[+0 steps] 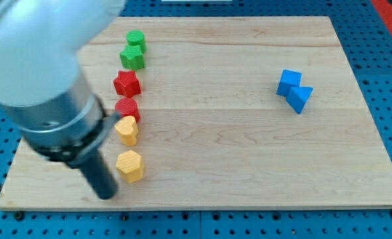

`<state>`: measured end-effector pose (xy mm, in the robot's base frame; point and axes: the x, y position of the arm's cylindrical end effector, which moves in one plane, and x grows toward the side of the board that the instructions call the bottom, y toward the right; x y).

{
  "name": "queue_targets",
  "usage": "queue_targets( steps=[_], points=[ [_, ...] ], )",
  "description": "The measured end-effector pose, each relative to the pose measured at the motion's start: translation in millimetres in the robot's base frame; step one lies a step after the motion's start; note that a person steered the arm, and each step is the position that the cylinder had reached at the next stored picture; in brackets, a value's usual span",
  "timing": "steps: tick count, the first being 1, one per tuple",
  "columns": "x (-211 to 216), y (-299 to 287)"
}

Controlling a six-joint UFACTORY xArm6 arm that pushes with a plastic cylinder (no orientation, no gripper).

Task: Slightly move the yellow hexagon bottom left of the heart

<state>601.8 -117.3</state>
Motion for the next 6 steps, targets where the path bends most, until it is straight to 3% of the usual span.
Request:
queue_targets(
  steps=[1, 3, 4, 5, 6],
  points=[
    [15, 14],
    [-12, 38],
    [-39, 10],
    [-38, -4],
    [-54, 37]
  ],
)
